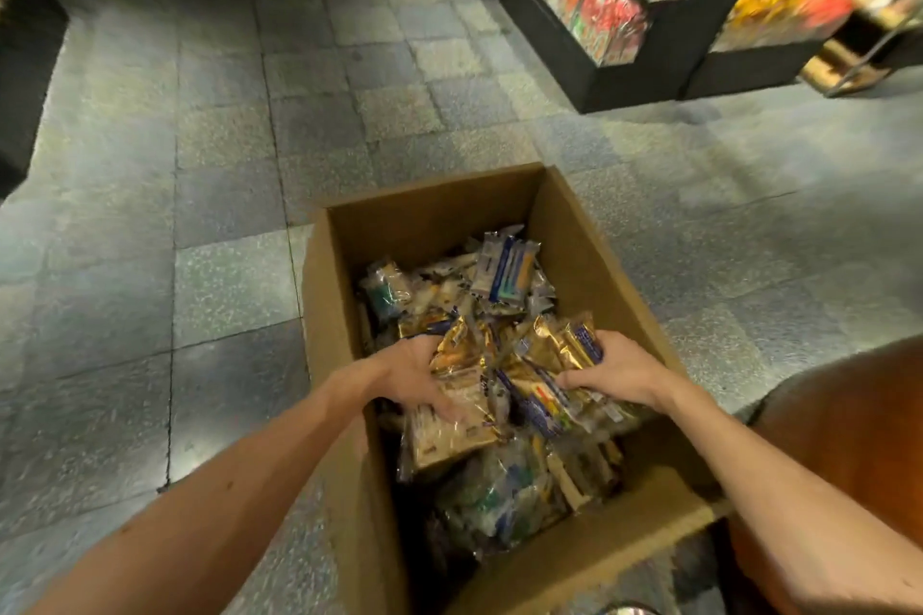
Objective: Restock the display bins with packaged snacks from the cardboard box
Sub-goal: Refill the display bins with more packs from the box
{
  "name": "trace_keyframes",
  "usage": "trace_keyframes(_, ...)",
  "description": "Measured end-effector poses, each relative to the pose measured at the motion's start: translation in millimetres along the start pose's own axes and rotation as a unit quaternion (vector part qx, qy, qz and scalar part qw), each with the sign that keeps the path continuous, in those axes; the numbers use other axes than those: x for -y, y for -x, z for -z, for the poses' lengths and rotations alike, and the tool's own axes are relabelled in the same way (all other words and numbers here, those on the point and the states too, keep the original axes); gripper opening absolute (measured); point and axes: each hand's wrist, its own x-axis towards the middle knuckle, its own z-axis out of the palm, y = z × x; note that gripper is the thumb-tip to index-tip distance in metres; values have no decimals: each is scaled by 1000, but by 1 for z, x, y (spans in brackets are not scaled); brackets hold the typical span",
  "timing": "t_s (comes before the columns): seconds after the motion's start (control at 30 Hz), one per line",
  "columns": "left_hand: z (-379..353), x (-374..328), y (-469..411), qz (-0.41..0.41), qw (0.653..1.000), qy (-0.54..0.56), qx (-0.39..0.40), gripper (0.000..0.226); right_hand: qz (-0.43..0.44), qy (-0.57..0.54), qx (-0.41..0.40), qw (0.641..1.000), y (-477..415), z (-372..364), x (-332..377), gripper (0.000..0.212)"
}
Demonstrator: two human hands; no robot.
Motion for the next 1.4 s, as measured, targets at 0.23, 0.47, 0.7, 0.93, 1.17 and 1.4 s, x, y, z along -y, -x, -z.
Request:
trace_keyframes(0.23, 47, -36, 163, -53, 993, -15, -107, 54, 110, 22, -60, 992, 81, 26, 44, 125)
trace_keyframes(0.47, 35, -24, 358, -26, 961, 26, -274, 42, 316, 10, -8, 949, 191, 11, 170, 58)
trace_keyframes(0.7, -95, 14, 540, 65, 889, 104, -442, 59, 498, 64, 114, 857, 270, -97, 249, 47)
trace_keyframes(0.93, -310, 7, 700, 229, 721, 212, -619, 78, 626, 193, 273, 704, 423, -270, 289, 35)
trace_keyframes(1.17, -523, -23, 795, 281, 446, 376, -762, 102, 614, 213, 453, 610, 583, -440, 257, 48)
trace_keyframes(1.4, -697, -19, 851, 229, 207, 453, -837, 78, 529, 221, 576, 582, 738, -606, 177, 42)
